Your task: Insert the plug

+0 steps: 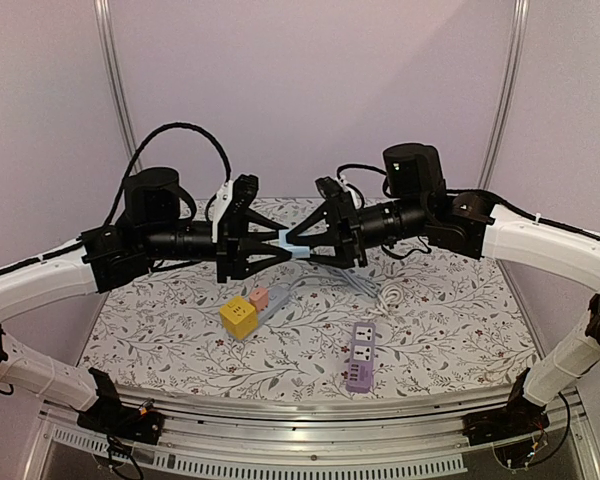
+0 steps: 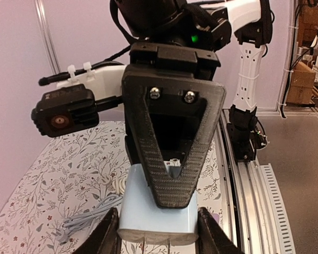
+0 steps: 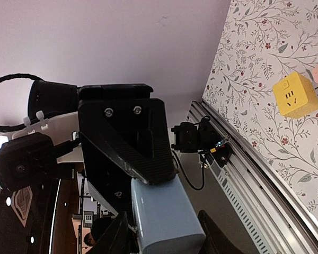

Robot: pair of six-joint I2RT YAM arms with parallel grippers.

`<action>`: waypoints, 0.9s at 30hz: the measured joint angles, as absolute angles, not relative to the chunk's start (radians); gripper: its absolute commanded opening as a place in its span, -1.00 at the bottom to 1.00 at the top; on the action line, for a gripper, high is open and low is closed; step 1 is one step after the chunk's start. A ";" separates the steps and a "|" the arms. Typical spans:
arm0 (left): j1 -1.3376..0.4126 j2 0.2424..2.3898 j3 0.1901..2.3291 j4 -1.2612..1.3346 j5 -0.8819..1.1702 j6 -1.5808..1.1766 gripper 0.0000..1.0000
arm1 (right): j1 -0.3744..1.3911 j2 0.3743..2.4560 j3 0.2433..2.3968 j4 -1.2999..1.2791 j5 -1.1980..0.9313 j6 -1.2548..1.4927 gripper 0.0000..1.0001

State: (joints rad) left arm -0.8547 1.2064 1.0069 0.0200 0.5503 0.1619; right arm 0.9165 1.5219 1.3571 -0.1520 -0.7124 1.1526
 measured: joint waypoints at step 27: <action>-0.856 1.201 0.963 0.039 0.420 0.185 0.99 | 0.921 1.525 1.357 -0.203 -0.648 1.173 -1.00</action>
State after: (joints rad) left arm -0.8558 1.2007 0.9627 0.0395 0.4202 0.1848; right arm 0.9211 1.5253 1.3571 -0.2028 -0.6476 1.1728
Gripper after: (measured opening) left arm 0.994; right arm 0.278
